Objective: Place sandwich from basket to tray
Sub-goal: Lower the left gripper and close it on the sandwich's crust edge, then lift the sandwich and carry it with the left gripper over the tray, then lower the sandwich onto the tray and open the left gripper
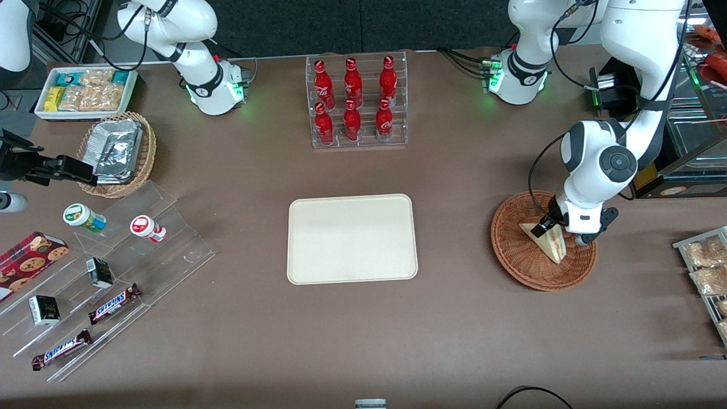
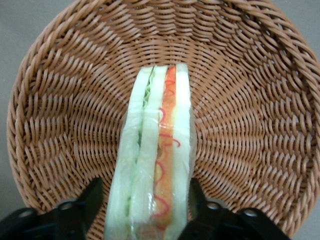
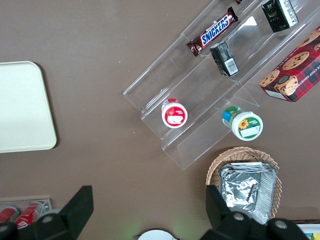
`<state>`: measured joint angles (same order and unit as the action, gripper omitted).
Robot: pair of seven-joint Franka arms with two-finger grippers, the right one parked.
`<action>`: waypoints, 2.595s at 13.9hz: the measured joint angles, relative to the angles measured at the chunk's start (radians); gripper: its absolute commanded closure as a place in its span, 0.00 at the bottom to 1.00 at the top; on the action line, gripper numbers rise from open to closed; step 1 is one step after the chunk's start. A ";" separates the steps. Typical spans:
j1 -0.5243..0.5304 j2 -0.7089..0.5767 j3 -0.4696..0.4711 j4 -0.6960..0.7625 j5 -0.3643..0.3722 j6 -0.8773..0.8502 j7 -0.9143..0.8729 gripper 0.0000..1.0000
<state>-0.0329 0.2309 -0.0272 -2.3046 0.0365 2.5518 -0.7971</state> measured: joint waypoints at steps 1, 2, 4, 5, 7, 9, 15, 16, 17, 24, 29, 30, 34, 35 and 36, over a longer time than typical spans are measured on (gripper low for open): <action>0.000 0.000 0.003 0.000 0.000 0.002 0.000 1.00; 0.001 0.000 0.003 0.001 0.000 0.003 0.000 1.00; 0.000 -0.003 0.003 0.009 0.002 -0.001 0.000 1.00; -0.001 -0.010 0.002 0.019 0.004 -0.026 0.001 1.00; -0.003 -0.049 -0.006 0.074 0.009 -0.179 0.005 1.00; -0.017 -0.109 -0.028 0.165 0.010 -0.374 0.007 1.00; -0.208 -0.145 -0.095 0.392 0.008 -0.630 -0.001 1.00; -0.254 -0.128 -0.098 0.414 0.007 -0.630 -0.005 1.00; -0.298 -0.105 -0.101 0.442 0.007 -0.629 -0.010 1.00; -0.549 0.183 -0.101 0.675 0.008 -0.560 -0.027 1.00; -0.652 0.400 -0.098 0.769 0.009 -0.401 -0.097 1.00; -0.661 0.423 -0.098 0.774 0.009 -0.379 -0.106 1.00; -0.665 0.466 -0.091 0.794 0.009 -0.343 -0.137 1.00; -0.665 0.472 -0.090 0.799 0.009 -0.343 -0.143 1.00; -0.665 0.477 -0.090 0.803 0.011 -0.343 -0.153 1.00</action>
<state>-0.6978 0.7077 -0.1169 -1.5020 0.0473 2.2088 -0.9499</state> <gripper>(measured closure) 0.837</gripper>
